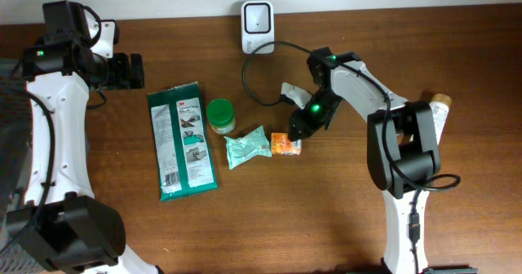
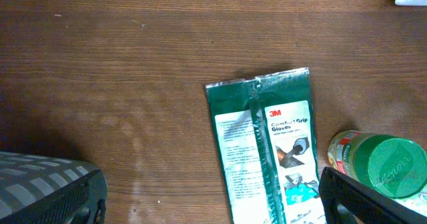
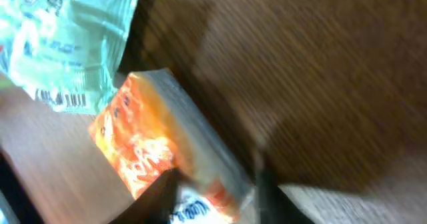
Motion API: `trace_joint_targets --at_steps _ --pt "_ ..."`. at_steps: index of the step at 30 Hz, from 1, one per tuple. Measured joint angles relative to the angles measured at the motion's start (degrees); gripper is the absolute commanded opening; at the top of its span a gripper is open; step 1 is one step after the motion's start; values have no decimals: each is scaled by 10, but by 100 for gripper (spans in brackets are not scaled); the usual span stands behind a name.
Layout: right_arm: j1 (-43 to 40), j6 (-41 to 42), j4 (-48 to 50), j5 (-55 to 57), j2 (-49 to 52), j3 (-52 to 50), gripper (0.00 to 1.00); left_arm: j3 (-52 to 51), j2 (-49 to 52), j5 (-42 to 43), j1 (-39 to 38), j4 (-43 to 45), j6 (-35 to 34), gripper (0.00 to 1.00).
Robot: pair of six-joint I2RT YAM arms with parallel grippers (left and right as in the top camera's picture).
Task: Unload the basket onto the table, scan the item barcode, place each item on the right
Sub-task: 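Reach the right gripper to the orange tissue pack and grasp it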
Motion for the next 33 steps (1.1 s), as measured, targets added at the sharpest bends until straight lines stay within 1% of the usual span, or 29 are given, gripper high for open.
trace_joint_targets --at_steps 1,4,5,6,7,8,9,11,13,15,16,17,19,20,22,24,26,28,29,30,31,33 --pt "0 1 0 -4 0 -11 4 0 0 0 0 0 0 99" --pt "0 7 -16 -17 0 -23 4 0 0 0 0 0 0 99" --pt "0 35 -31 -20 0 -23 4 0 0 0 0 0 0 99" --pt "-4 42 -65 -38 2 -18 4 0 0 0 0 0 0 99" --pt "-11 46 -111 -78 3 -9 4 0 0 0 0 0 0 99" --pt "-16 43 -136 -104 6 4 4 0 0 0 0 0 0 99" --pt "-27 22 -187 -165 7 28 4 0 0 0 0 0 0 99" --pt "-48 -11 -241 -265 4 73 4 0 0 0 0 1 0 99" --pt "-57 -22 -278 -337 0 97 4 0 0 0 0 0 0 99" --pt "-59 -44 -311 -413 -6 103 4 0 0 0 0 1 0 99" --pt "-59 -58 -319 -472 -8 104 4 0 0 0 0 0 0 99" --pt "-59 -62 -319 -499 -8 104 4 0 0 0 0 0 0 99" --pt "-65 -68 -297 -509 -8 104 4 0 0 0 0 0 0 99" --pt "-71 -70 -284 -489 -8 104 4 0 0 0 0 0 0 99" --pt "-87 -21 -226 -396 -8 105 4 0 0 0 0 1 0 99" --pt "-91 104 -133 -224 -10 105 4 0 0 0 0 0 0 99" --pt "-82 238 -80 -34 -11 105 4 0 0 0 0 0 0 99" --pt "-75 310 -46 76 -11 105 4 0 0 0 0 0 0 99" --pt "-73 338 -33 121 -11 105 30 0 0 0 0 0 0 99" --pt "-72 353 -28 150 -11 105 37 0 0 0 0 0 0 99" --pt "-72 362 -27 166 -10 104 39 0 0 0 0 0 0 99" --pt "-72 368 -26 203 -10 104 39 0 0 0 0 0 0 99"
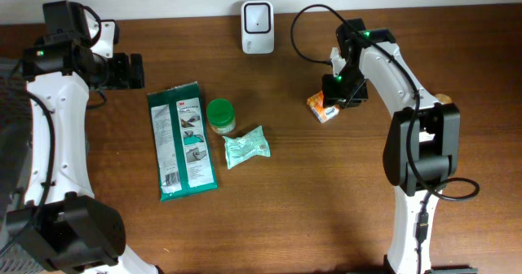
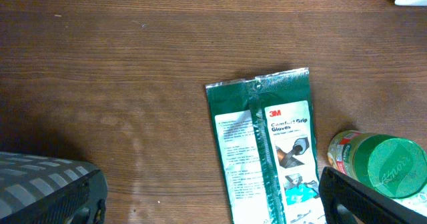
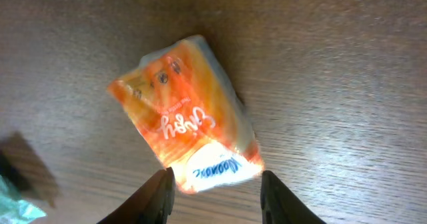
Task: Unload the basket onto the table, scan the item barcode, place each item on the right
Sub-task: 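Reach the right gripper to the orange tissue pack and grasp it, then lift the orange pack and hold it before the barcode scanner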
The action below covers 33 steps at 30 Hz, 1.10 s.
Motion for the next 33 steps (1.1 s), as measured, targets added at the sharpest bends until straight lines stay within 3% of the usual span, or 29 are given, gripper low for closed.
trace_joint_targets --at_steps 3,6,10,11,13,17,27,30,33 --pt "-6 26 -17 16 0 0 38 0 0 0 0 0 0 99" --pt "-10 59 10 15 2 -3 30 0 0 0 0 0 0 99" --pt "-11 44 42 -2 12 -39 29 0 0 0 0 0 0 99" --pt "-11 40 54 -4 12 -47 25 0 0 0 0 0 0 99" --pt "-12 38 75 -17 10 -64 4 0 0 0 0 0 0 99" --pt "-15 43 75 -54 6 -70 4 0 0 0 0 0 0 99" --pt "-62 -203 -65 -639 7 -54 4 0 0 0 0 0 0 99" --pt "-64 -215 -94 -753 2 -51 4 0 0 0 0 0 0 99" --pt "-64 -215 -161 -771 -43 -47 4 0 0 0 0 0 0 99"
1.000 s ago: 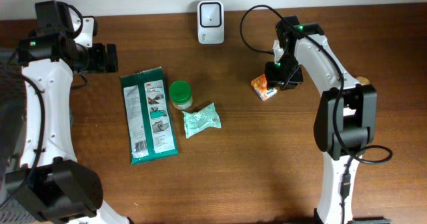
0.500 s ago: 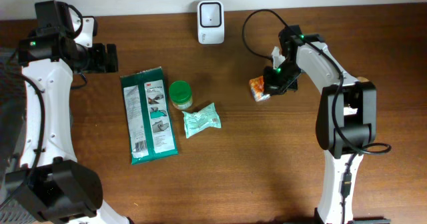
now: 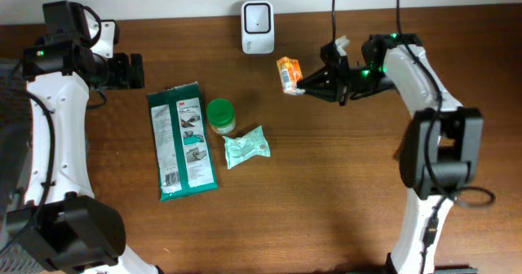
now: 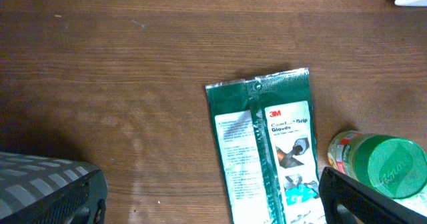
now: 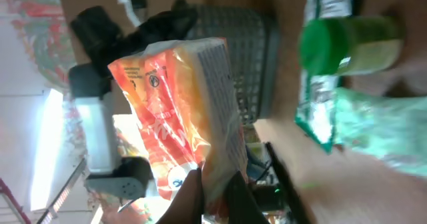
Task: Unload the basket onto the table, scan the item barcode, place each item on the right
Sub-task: 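Lift the orange pack and hold it before the barcode scanner, then carry the orange pack right and place it beside the white tube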
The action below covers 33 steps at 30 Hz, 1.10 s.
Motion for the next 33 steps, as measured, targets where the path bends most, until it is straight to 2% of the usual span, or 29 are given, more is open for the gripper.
trace_joint_targets --at_steps 5,10,13,15,16,20,21,23,26,27,28,29,31,33 --pt "0 7 -29 -9 -172 33 4 0 0 0 0 0 0 99" --pt "1 15 -15 23 -193 33 4 0 0 0 0 0 0 99" --pt "43 95 95 231 -193 33 4 0 0 0 0 0 0 99" --pt "110 177 168 395 -193 33 4 0 0 0 0 0 0 99" --pt "152 226 220 514 -191 44 4 0 0 0 0 0 0 99" --pt "207 264 314 783 -150 119 4 0 0 0 0 0 0 99" --pt "212 260 367 840 -129 126 4 0 0 1 0 0 0 99" --pt "218 229 476 947 -74 130 4 0 0 0 0 1 0 99" --pt "224 127 687 1054 32 131 4 0 0 2 0 0 0 99" --pt "230 53 776 1081 80 128 4 0 0 2 0 0 0 99" --pt "233 21 808 1084 100 128 4 0 0 2 0 -1 0 99" --pt "241 -48 868 1092 129 128 4 0 0 2 0 -1 0 99" --pt "257 -154 906 1097 160 128 4 0 0 2 0 0 0 99" --pt "266 -198 909 1098 170 128 4 0 0 2 0 1 0 99"
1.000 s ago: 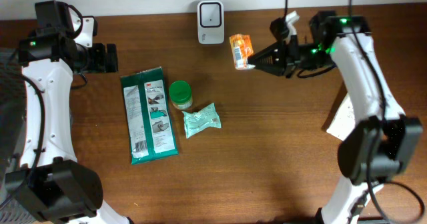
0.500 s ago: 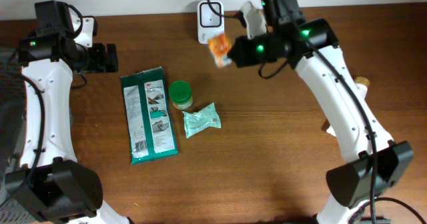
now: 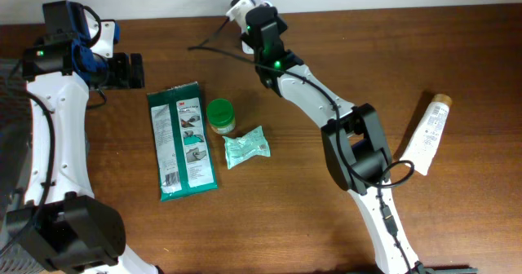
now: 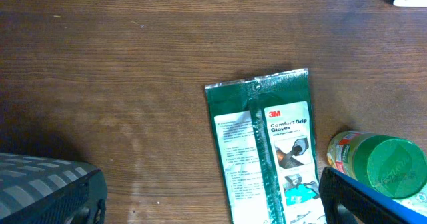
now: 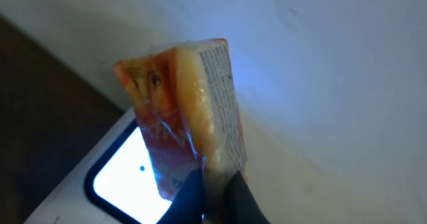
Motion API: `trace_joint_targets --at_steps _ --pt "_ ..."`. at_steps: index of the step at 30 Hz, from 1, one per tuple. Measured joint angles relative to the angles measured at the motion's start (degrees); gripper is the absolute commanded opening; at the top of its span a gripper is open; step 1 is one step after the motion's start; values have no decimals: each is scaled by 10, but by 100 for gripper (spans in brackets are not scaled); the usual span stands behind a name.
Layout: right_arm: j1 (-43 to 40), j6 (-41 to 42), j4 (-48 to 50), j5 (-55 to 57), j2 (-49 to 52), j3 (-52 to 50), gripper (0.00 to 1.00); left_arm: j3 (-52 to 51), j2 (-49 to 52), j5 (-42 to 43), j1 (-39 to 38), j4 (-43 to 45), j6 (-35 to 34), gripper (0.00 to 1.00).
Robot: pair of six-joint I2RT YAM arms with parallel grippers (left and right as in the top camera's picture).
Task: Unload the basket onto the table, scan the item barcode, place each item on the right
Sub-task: 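Carry the orange pack right and place it beside the white tube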
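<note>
In the right wrist view my right gripper (image 5: 217, 184) is shut on the lower end of an orange snack packet (image 5: 180, 111). The packet stands upright right in front of the white scanner's lit window (image 5: 123, 177), with a printed strip along its side edge. In the overhead view the right gripper (image 3: 261, 23) covers most of the scanner (image 3: 239, 2) at the table's back edge, and the packet is hidden there. My left gripper (image 3: 126, 70) hangs open at the far left, its fingers (image 4: 47, 194) wide apart with nothing between them.
A green 3M glove pack (image 3: 183, 141) lies left of centre, with a green-lidded jar (image 3: 220, 115) and a teal pouch (image 3: 247, 146) beside it. A cream tube (image 3: 424, 131) lies at the right. The scanner's black cable (image 3: 214, 46) trails across the back of the table.
My right gripper, still shut on the orange packet, has moved left and back from the air right of the scanner to the scanner's face. The left arm has not moved.
My right gripper was down at the orange packet beside the teal pouch. Then it had the packet farther right and back, just above the table. Then it held it raised near the scanner, and now against the lit window. The left arm stayed put.
</note>
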Motion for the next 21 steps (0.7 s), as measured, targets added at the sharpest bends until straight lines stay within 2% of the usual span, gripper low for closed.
trace_joint_targets --at_steps 6,14,16,18,19,21 --pt "0 -49 -23 22 1 0 4 0 0 0 0 0 0 99" --pt "0 -50 -83 32 -1 0 4 0 0 0 0 0 0 99" --pt "0 -8 -137 22 -27 0 4 0 0 0 0 1 0 99" --pt "-1 71 -226 -28 -100 1 4 0 0 0 0 0 0 99" --pt "-5 147 -307 -76 -155 2 4 0 0 0 0 1 0 99" --pt "-27 291 -409 -166 -261 6 4 0 0 0 0 0 0 99"
